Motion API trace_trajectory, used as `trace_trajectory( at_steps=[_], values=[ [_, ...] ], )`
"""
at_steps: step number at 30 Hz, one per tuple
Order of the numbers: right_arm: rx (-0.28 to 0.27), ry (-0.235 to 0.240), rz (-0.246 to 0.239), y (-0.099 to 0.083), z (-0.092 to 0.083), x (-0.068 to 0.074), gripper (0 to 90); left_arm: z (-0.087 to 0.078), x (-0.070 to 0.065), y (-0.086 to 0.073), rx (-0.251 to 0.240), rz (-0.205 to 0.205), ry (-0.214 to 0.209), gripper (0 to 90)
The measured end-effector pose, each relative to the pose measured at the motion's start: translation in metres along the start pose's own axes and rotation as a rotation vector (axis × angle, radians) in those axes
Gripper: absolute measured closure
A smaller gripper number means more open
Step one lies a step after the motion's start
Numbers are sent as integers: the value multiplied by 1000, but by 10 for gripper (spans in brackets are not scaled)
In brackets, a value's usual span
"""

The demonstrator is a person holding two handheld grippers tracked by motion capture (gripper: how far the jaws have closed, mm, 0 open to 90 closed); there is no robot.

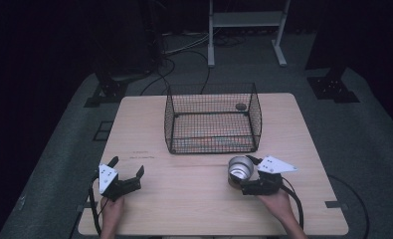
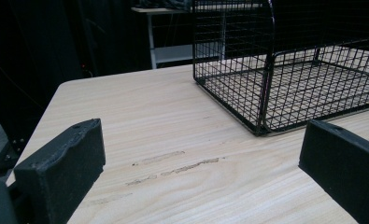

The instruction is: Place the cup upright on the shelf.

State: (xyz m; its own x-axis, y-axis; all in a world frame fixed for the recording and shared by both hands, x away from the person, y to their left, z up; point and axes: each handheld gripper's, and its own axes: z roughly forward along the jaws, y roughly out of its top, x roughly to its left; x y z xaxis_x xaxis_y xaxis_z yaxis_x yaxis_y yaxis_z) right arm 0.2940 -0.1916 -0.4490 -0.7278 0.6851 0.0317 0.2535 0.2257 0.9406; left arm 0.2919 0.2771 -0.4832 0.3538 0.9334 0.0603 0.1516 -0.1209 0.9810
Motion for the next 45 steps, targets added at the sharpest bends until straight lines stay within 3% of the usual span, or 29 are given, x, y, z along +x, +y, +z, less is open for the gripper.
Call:
trace_trajectory(
  at_steps=[21,45],
  values=[
    [-1,24,5,59,3,-17,127,0,0,0,-1,-3,0,0],
    [11,29,22,97,16,-30,127,0,0,0,-4,-6,-1,0]
  ],
)
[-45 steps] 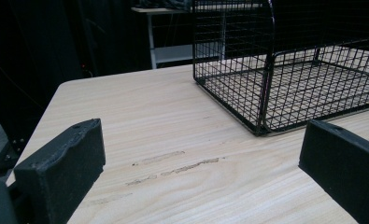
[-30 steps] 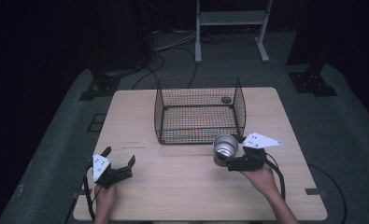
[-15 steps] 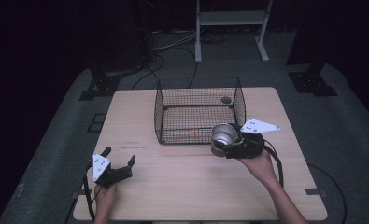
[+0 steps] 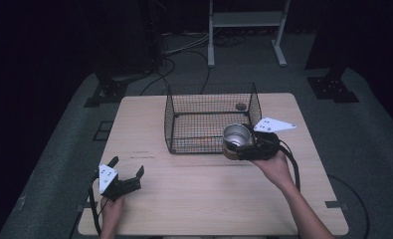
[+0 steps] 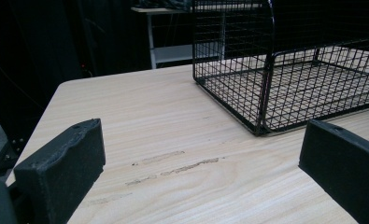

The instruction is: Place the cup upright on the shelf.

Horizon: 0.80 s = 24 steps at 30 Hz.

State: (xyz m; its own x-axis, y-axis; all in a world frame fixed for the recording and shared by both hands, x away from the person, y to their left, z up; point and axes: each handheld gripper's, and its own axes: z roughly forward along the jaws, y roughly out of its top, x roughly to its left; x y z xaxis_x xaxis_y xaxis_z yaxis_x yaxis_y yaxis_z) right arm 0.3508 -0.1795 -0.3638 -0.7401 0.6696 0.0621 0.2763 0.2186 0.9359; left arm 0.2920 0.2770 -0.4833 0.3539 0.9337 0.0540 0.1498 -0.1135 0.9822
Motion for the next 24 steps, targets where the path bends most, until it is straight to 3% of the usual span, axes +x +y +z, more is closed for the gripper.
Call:
trace_trajectory(
  at_steps=[24],
  values=[
    [8,2,-15,32,14,-10,127,0,1,0,0,5,0,0]
  ],
)
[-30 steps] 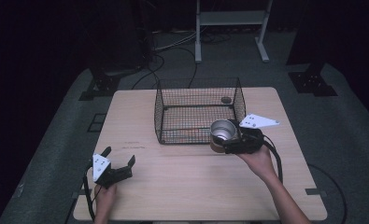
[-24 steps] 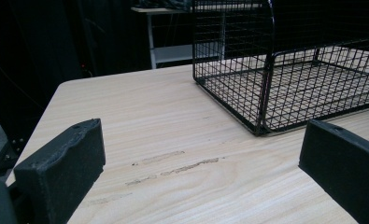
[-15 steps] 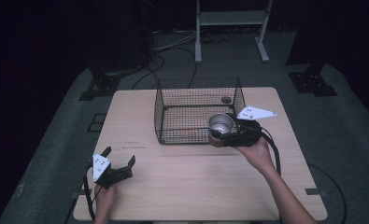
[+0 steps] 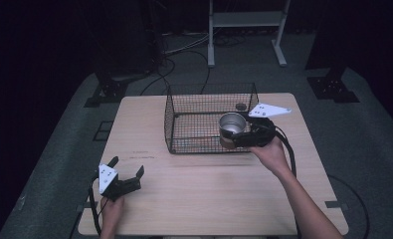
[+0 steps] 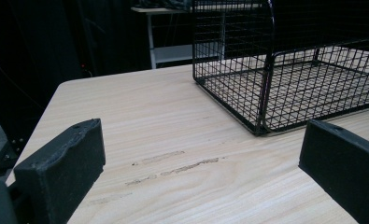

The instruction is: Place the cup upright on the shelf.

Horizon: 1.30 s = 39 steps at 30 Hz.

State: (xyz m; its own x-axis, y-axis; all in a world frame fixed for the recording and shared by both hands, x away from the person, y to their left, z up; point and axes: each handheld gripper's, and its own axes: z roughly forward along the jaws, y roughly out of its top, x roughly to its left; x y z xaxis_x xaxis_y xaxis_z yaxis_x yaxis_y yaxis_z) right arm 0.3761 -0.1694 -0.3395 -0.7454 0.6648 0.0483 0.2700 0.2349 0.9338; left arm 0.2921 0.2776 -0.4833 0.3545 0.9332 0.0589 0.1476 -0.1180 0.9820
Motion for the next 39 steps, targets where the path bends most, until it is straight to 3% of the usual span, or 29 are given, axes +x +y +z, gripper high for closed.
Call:
trace_trajectory(
  at_steps=[8,22,39],
  values=[
    [7,-6,-24,16,9,-2,127,0,0,0,1,-1,0,0],
    [13,-21,-18,40,25,-17,127,0,0,0,1,-1,0,0],
    [32,-33,-12,56,53,-30,127,0,1,0,0,-10,-3,0]
  ],
)
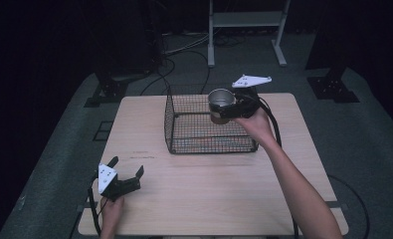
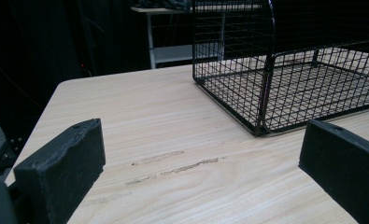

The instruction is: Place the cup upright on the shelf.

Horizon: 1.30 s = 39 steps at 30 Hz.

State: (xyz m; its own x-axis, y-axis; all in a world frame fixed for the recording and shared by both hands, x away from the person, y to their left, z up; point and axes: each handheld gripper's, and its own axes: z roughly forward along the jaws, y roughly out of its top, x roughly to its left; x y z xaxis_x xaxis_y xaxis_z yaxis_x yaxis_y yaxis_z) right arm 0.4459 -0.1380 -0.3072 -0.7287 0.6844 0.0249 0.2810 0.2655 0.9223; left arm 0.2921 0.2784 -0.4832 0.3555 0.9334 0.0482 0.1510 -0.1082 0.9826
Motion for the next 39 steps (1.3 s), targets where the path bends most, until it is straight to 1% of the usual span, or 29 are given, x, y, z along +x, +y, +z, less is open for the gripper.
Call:
trace_trajectory(
  at_steps=[1,6,7,10,12,14,15,22,24,26,27,28,31,32,38,39],
  values=[
    [9,-1,1,3,5,-2,127,0,0,0,-1,-1,-1,0],
    [5,-1,5,8,12,-4,127,0,0,0,2,2,-2,0],
    [14,3,7,9,16,-4,127,0,0,0,2,2,-2,0],
    [22,1,3,11,20,-4,127,-1,0,0,5,1,-3,0],
    [20,4,5,13,22,-4,127,0,0,0,3,0,-2,0],
    [21,-1,-3,17,25,-5,127,0,0,0,3,2,-2,0],
    [14,-6,-2,20,27,-6,127,0,0,0,3,10,-1,0],
    [10,-16,8,25,35,-12,127,0,0,0,3,5,-1,0],
    [4,-14,9,24,38,-15,126,0,0,0,3,3,-1,0],
    [17,-12,17,21,43,-18,126,0,0,0,3,2,-2,0],
    [36,-15,27,17,48,-22,126,0,0,0,3,2,-3,0],
    [42,-15,32,15,51,-24,126,0,0,0,4,2,-2,0],
    [44,-14,43,11,55,-28,126,0,0,0,-2,-3,-2,0],
    [45,-12,53,9,58,-31,126,0,0,0,2,-1,-1,0],
    [44,-7,60,4,67,-35,126,0,0,0,3,1,-2,0],
    [50,-4,56,2,72,-34,126,0,0,0,4,2,-2,0]
  ],
)
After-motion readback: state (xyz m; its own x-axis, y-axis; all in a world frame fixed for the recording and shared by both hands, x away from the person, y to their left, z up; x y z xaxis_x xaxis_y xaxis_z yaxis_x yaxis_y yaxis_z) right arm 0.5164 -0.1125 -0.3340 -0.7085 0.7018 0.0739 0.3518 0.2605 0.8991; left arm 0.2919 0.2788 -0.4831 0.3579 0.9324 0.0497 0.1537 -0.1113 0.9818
